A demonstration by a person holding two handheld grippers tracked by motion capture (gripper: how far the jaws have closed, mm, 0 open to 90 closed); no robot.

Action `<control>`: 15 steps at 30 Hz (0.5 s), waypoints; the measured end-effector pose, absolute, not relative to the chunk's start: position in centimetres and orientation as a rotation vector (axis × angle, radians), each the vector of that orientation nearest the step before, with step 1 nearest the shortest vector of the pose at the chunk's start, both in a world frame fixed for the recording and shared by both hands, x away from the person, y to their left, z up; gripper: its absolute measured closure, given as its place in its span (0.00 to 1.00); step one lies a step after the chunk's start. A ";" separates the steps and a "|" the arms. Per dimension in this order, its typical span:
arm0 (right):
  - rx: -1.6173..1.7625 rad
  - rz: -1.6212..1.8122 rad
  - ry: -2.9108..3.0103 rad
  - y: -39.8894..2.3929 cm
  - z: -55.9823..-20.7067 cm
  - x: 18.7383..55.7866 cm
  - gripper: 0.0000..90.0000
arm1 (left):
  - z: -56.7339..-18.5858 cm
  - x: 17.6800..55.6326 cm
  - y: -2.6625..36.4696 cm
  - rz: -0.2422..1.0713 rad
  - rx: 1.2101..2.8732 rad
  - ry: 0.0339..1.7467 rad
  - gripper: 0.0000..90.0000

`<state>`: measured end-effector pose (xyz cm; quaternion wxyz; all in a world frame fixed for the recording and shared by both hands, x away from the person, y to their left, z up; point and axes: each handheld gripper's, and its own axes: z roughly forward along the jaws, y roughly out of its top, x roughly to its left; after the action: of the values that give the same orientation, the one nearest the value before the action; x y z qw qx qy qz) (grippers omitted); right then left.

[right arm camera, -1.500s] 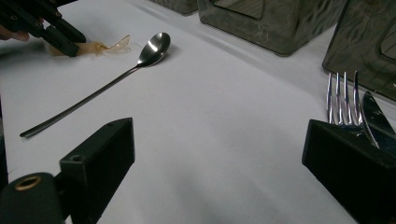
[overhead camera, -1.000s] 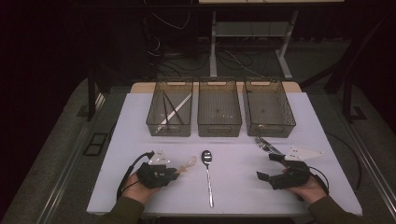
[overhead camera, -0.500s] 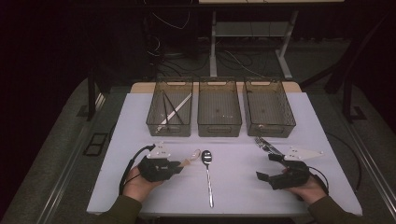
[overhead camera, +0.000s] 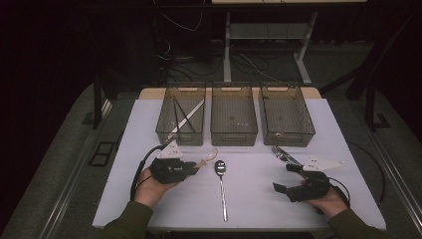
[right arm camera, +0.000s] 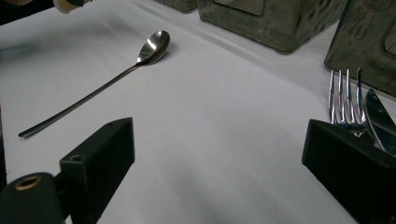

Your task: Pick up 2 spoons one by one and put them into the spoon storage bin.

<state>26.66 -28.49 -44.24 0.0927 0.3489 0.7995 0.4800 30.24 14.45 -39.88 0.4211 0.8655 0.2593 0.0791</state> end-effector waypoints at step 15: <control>1.042 1.420 2.375 -28.5 -44.3 26.7 0.11 | -38.2 33.2 13.0 0.182 2.108 0.602 0.84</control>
<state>26.70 -28.53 -44.28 0.0923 0.3510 0.7997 0.4784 33.20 13.00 -38.23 0.4538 0.8539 0.2439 0.0738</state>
